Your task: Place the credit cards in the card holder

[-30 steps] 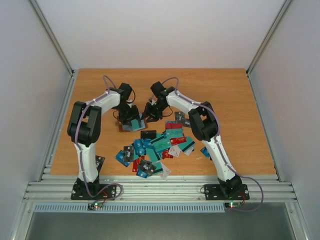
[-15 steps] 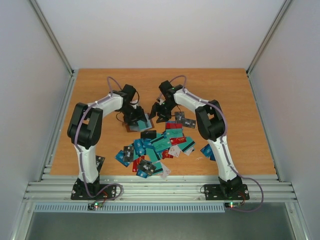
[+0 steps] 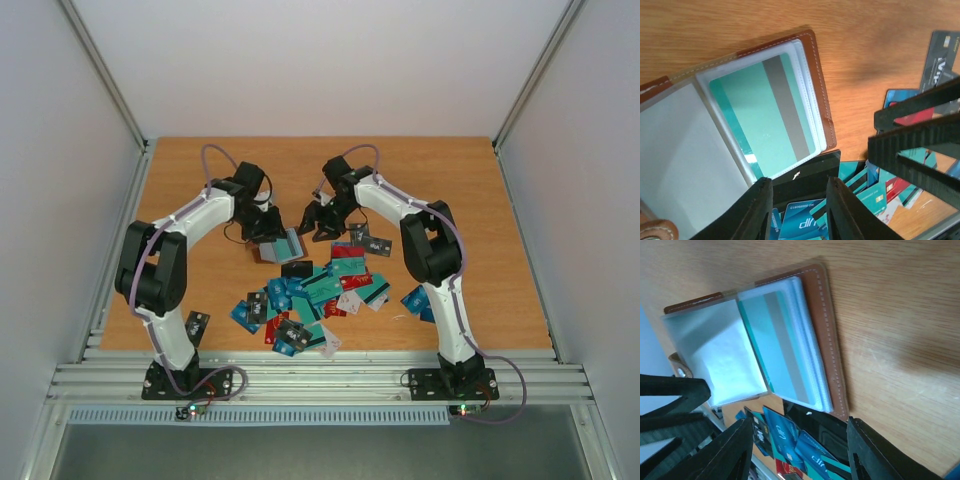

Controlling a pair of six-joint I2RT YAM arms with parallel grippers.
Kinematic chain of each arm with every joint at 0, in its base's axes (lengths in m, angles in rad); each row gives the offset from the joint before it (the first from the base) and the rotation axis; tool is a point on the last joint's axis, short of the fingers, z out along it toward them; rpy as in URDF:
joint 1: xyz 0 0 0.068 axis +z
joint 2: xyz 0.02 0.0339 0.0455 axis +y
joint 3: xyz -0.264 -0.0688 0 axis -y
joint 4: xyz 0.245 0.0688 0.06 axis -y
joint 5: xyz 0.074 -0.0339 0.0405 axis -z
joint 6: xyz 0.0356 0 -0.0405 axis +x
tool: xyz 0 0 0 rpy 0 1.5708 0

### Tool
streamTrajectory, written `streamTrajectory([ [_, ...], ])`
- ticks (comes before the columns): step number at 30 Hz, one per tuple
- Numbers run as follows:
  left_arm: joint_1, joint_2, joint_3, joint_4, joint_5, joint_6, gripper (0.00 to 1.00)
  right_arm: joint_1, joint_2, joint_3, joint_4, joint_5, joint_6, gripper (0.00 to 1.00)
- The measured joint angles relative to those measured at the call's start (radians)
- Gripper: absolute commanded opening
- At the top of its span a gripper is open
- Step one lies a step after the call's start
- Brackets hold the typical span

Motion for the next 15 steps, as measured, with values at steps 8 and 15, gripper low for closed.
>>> streamTrajectory([
  [8,0.0,0.031,0.0,-0.003,-0.025,0.041,0.01,0.0,0.0,0.0,0.061,-0.088,0.014,0.51],
  [15,0.0,0.057,-0.003,-0.009,-0.08,0.072,0.0,0.0,0.023,0.015,0.084,-0.126,0.04,0.5],
])
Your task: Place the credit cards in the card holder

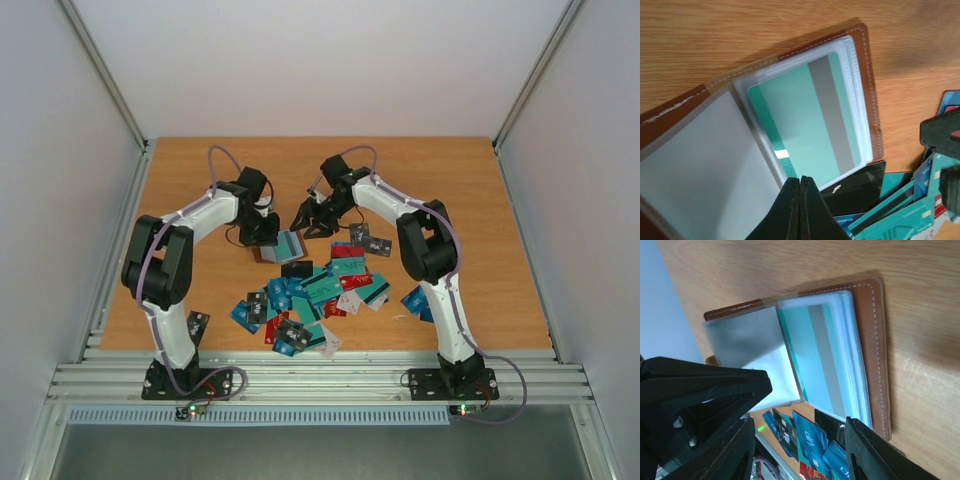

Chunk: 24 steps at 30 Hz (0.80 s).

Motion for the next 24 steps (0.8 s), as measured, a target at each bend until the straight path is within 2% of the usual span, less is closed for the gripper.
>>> streamTrajectory([
  [11,0.0,0.056,-0.027,0.014,-0.019,0.029,0.0,0.013,0.082,0.055,-0.018,-0.006,0.004,0.5],
  [24,0.001,0.104,-0.003,0.029,0.026,0.055,0.0,0.019,0.124,0.096,-0.038,-0.007,0.003,0.49],
])
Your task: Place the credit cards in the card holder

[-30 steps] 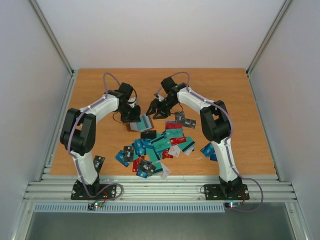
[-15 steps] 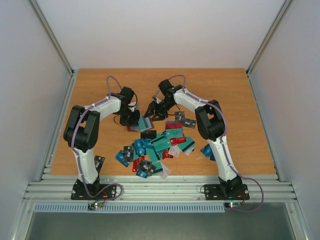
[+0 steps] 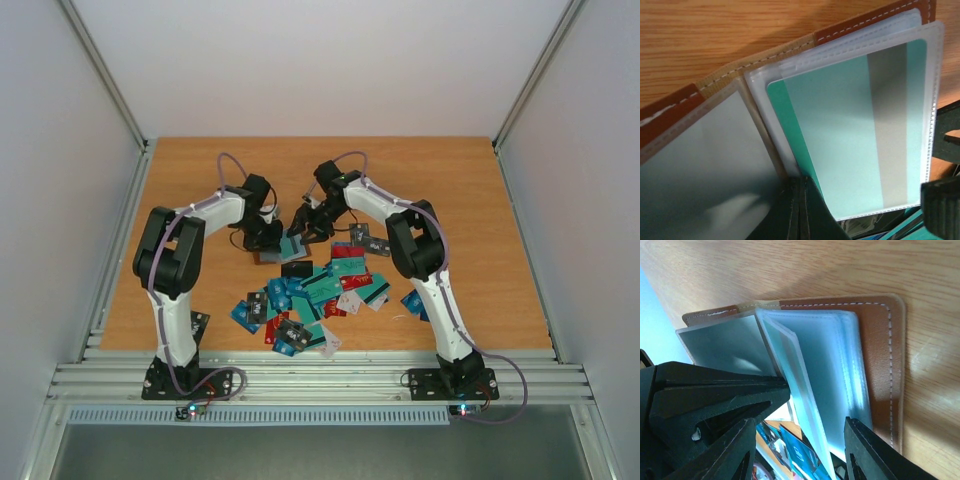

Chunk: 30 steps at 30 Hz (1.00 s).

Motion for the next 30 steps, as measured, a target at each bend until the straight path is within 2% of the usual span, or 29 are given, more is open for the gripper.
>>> streamTrajectory([
  [12,0.0,0.016,0.017,0.008,0.034,-0.001,0.0,0.021,0.0,0.006,-0.03,-0.004,-0.037,0.48],
  [20,0.002,0.014,0.016,0.074,0.106,-0.037,0.0,0.027,0.0,0.017,-0.058,0.017,-0.05,0.47],
  [30,0.058,-0.169,0.014,0.058,0.115,-0.103,0.01,0.027,0.0,0.047,-0.077,0.054,-0.047,0.46],
])
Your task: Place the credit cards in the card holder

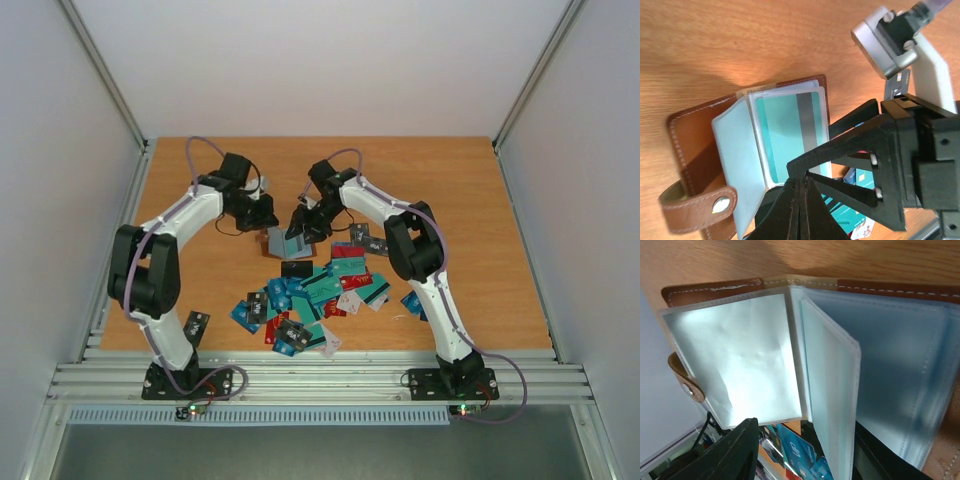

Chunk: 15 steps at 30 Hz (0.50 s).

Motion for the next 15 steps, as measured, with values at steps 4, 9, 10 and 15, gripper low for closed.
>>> streamTrajectory([
  [4,0.03,-0.052,0.0,-0.024,-0.027,0.01,0.0,0.004,0.0,0.029,0.001,0.0,0.015,0.46],
  [9,0.08,-0.07,-0.047,-0.052,-0.105,0.041,0.0,0.018,0.001,0.083,0.011,-0.004,0.037,0.47],
  [10,0.088,-0.077,-0.065,-0.058,-0.121,0.043,0.0,0.022,0.002,0.091,0.013,-0.006,0.039,0.47],
  [15,0.117,-0.108,-0.138,-0.088,-0.18,0.047,0.0,0.057,0.038,0.177,0.013,-0.013,0.052,0.47],
])
